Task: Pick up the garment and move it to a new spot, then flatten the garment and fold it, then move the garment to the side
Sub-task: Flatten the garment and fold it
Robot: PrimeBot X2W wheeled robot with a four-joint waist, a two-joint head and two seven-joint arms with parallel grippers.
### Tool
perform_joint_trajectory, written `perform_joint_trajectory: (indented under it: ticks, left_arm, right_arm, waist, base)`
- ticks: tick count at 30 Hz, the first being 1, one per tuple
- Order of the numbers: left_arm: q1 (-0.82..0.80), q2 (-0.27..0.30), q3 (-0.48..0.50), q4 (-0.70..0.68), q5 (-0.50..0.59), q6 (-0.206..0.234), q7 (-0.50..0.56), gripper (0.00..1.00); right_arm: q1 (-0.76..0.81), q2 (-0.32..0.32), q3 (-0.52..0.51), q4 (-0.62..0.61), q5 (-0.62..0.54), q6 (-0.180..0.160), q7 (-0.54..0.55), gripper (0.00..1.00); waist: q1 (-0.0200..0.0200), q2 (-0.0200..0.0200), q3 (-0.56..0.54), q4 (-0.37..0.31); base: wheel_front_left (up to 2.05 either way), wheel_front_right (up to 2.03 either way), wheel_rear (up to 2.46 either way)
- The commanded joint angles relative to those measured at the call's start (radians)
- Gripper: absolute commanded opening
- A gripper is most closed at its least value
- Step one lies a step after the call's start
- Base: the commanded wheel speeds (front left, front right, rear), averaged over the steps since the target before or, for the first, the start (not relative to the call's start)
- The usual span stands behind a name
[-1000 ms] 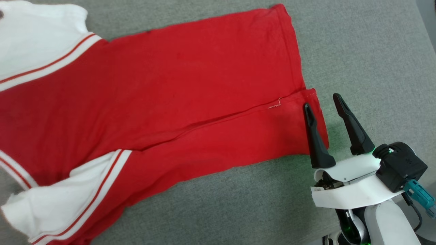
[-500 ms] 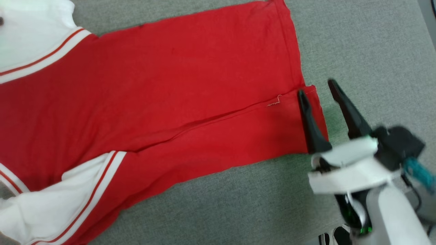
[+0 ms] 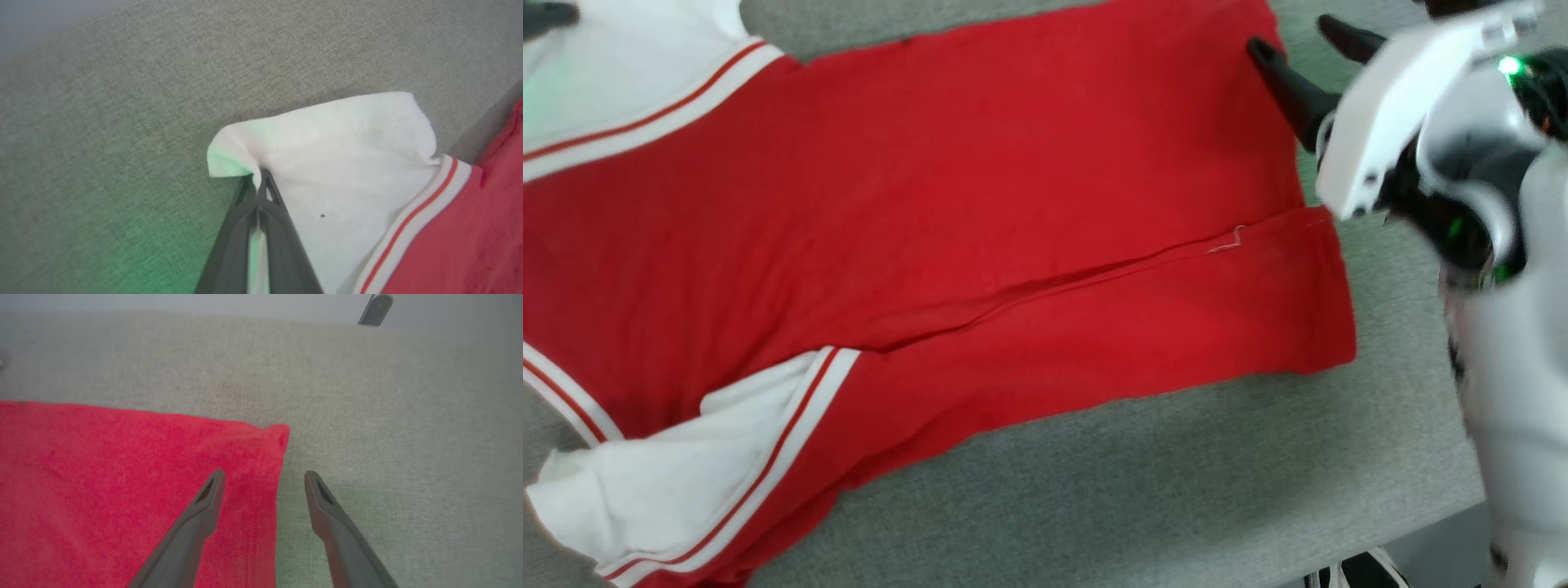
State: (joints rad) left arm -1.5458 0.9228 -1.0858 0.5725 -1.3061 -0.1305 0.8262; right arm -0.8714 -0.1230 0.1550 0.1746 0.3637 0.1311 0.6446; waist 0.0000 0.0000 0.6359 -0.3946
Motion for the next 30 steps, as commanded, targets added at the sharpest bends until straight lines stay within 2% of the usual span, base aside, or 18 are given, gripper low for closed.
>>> perform_joint_trajectory:
  ticks: [1,6,14,15,16,18,24,30]
  left_arm:
    - [0.001,-0.008,-0.022,-0.004,0.004,0.0,0.007,0.0]
    - [-0.045,-0.017,-0.043,-0.022,-0.004,0.001,0.001,0.0]
    - [-0.087,-0.038,-0.098,-0.052,-0.011,0.001,-0.015,0.0]
    - [-0.088,-0.04,-0.105,-0.053,-0.014,0.001,-0.019,0.0]
    - [-0.089,-0.041,-0.112,-0.054,-0.017,0.001,-0.024,0.0]
    - [-0.09,-0.043,-0.124,-0.057,-0.027,0.001,-0.034,0.0]
    - [-0.075,-0.062,-0.135,-0.083,-0.071,0.001,-0.11,0.0]
    - [-0.049,-0.069,-0.134,-0.161,-0.099,0.0,-0.282,0.0]
  right_arm:
    - [-0.054,0.002,-0.02,0.036,0.039,-0.001,0.083,1.0]
    - [-0.187,-0.003,-0.071,0.156,0.045,-0.001,0.259,1.0]
    - [-0.285,0.015,-0.109,0.308,0.02,-0.001,0.33,1.0]
    - [-0.285,0.021,-0.1,0.318,0.024,-0.001,0.331,0.73]
    - [-0.284,0.023,-0.09,0.325,0.03,0.0,0.328,0.41]
    - [-0.284,0.02,-0.079,0.331,0.037,0.0,0.31,0.0]
    - [-0.271,-0.027,-0.054,0.339,0.061,0.0,0.249,0.0]
    - [-0.218,-0.116,-0.002,0.272,0.133,0.0,0.178,0.0]
  waist:
    - [0.0,0.0,0.022,0.016]
    - [0.0,0.0,0.057,0.039]
    - [0.0,0.0,0.091,0.075]
    - [0.0,0.0,0.092,0.078]
    - [0.0,0.0,0.092,0.081]
    - [0.0,0.0,0.09,0.086]
    - [0.0,0.0,0.057,0.119]
    - [0.0,0.0,-0.027,0.187]
  base:
    - [0.0,0.0,0.0]
    - [0.0,0.0,0.0]
    - [0.0,0.0,0.0]
    - [0.0,0.0,0.0]
    - [0.0,0.0,0.0]
    - [0.0,0.0,0.0]
    - [0.0,0.0,0.0]
    - [0.0,0.0,0.0]
